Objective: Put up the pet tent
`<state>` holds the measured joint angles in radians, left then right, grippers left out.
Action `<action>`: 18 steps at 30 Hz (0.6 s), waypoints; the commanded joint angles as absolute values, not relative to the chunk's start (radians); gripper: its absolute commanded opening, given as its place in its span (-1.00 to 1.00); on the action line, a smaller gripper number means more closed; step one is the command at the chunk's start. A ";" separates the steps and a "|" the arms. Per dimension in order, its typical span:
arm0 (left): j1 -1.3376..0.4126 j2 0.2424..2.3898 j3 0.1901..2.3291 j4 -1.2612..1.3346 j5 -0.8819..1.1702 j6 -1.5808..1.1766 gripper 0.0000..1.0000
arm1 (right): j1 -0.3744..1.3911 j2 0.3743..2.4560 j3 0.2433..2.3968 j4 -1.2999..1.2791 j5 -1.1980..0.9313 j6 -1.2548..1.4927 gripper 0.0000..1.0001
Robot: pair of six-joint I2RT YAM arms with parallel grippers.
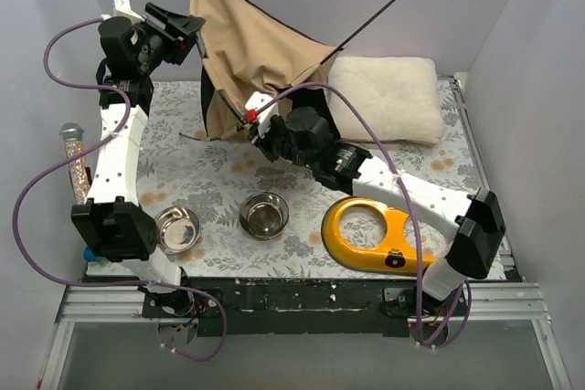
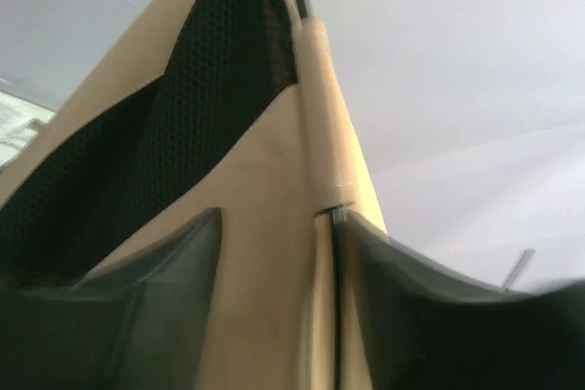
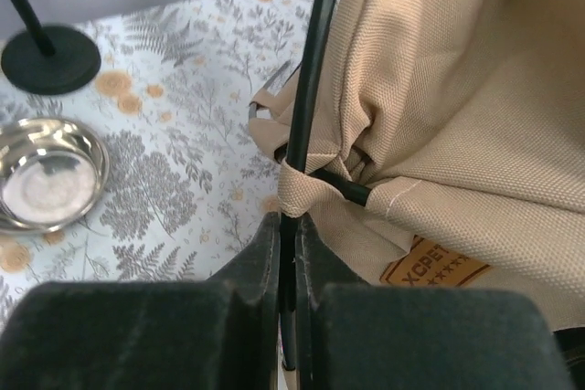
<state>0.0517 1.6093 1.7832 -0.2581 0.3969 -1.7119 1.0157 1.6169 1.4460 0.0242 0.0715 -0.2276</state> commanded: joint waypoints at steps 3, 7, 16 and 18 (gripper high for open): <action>0.052 1.658 1.853 -0.011 0.632 -1.471 0.96 | 0.967 1.410 1.457 0.196 0.196 -0.008 -0.97; 0.130 1.723 1.979 0.049 0.834 -1.453 0.96 | 0.914 1.358 1.462 0.201 0.236 0.089 -0.97; 0.182 1.591 1.761 0.117 1.091 -1.335 0.96 | 0.865 1.362 1.643 -0.065 0.455 0.452 -0.97; 0.195 1.559 1.706 0.118 1.083 -1.335 0.96 | 0.865 1.362 1.657 -0.095 0.503 0.485 -0.97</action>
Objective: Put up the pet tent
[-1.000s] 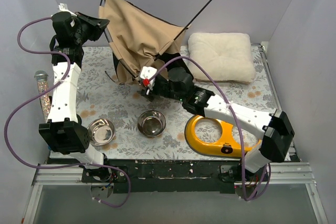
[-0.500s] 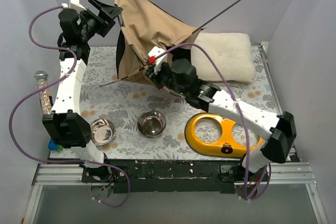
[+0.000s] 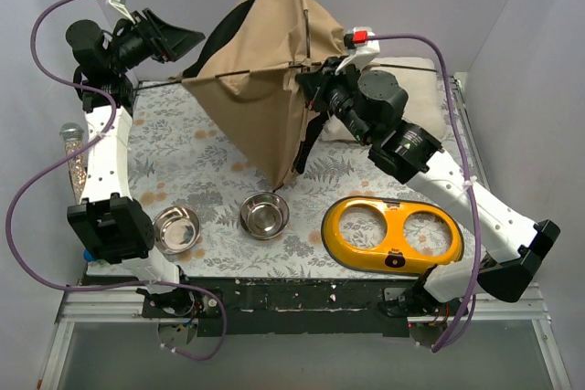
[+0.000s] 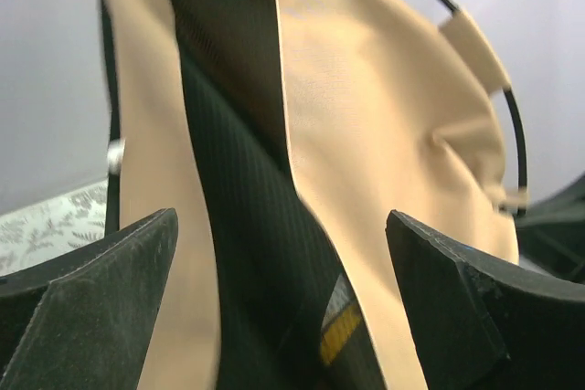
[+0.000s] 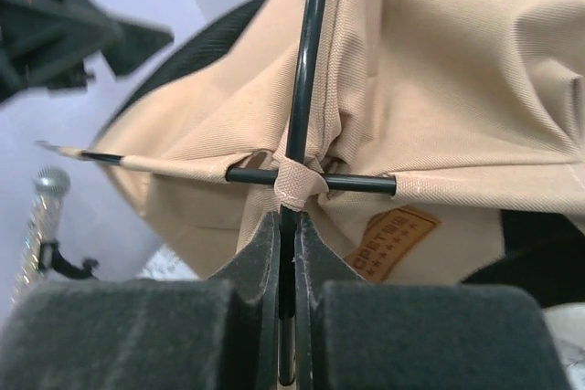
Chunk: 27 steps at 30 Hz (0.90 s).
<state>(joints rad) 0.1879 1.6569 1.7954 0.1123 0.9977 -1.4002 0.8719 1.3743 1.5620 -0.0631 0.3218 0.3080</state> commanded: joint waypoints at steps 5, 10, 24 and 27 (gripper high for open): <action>0.218 1.520 1.687 0.029 1.014 -1.260 0.96 | 0.865 1.324 1.619 -0.126 0.627 0.364 -0.97; 0.222 1.499 1.651 -0.032 0.977 -1.223 0.96 | 0.804 1.243 1.398 -0.112 0.542 0.432 -0.97; 0.328 1.364 1.391 -0.059 1.037 -1.199 0.96 | 0.696 1.341 1.417 0.028 0.068 0.701 -0.97; 0.382 1.362 1.381 -0.006 1.106 -1.206 0.96 | 0.692 1.365 1.445 0.060 0.048 0.695 -0.97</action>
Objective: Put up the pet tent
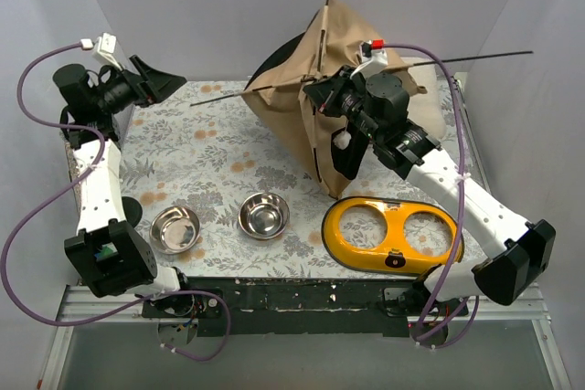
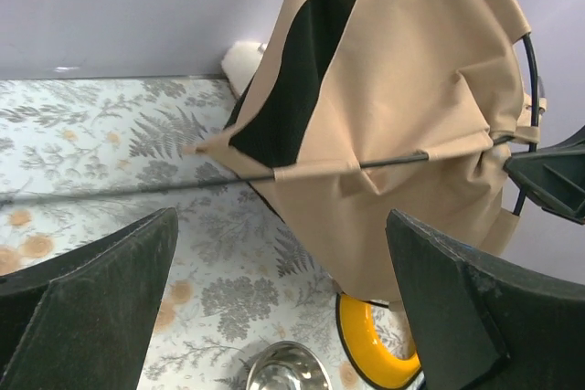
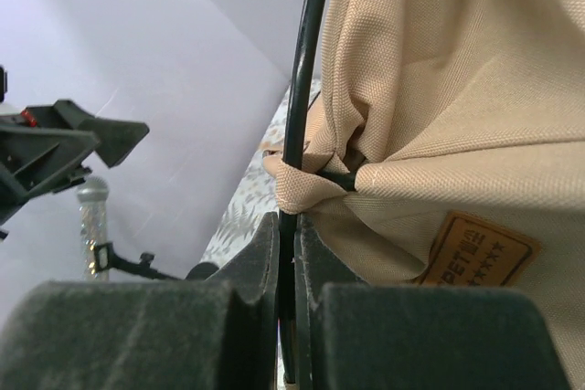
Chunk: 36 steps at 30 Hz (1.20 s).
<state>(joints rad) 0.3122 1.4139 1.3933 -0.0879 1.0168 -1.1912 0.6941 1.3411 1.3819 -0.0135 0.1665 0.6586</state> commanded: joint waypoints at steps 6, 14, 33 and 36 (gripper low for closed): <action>0.448 1.344 1.353 0.323 1.220 -1.339 0.96 | 0.666 1.408 1.470 0.212 -0.129 0.614 -0.97; 0.448 1.328 1.381 0.184 1.344 -1.119 0.96 | 0.562 1.399 1.460 0.161 -0.176 0.647 -0.97; 0.448 1.371 1.376 -0.089 1.364 -0.655 0.86 | 0.542 1.470 1.473 0.120 -0.264 0.686 -0.97; 0.448 1.344 1.347 -0.094 1.303 -0.708 0.86 | 0.545 1.459 1.413 0.132 -0.287 0.663 -0.97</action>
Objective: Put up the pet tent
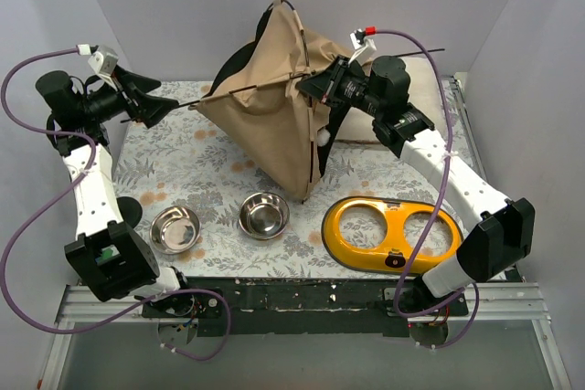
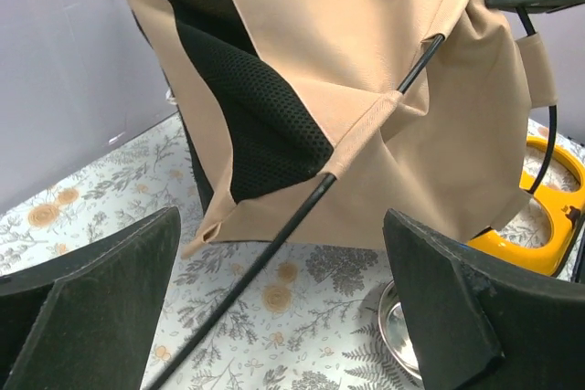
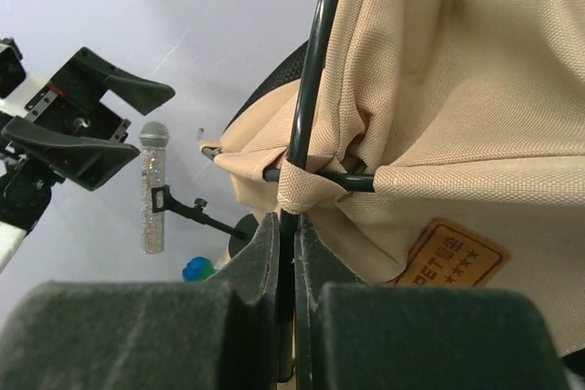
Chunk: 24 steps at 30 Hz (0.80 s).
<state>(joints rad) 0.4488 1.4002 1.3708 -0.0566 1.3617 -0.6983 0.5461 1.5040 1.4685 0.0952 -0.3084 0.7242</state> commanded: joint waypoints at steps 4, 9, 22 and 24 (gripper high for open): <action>0.448 1.351 1.396 -0.292 1.191 -0.633 0.94 | 0.558 1.477 1.408 0.146 -0.269 0.653 -0.97; 0.448 1.400 1.506 -0.629 1.100 -0.110 0.93 | 0.545 1.491 1.421 0.124 -0.285 0.650 -0.97; 0.448 1.592 1.666 -0.870 1.115 0.449 0.45 | 0.468 1.434 1.361 0.117 -0.494 0.611 -0.97; 0.448 1.615 1.684 -0.910 1.109 0.509 0.30 | 0.466 1.425 1.348 0.126 -0.518 0.604 -0.97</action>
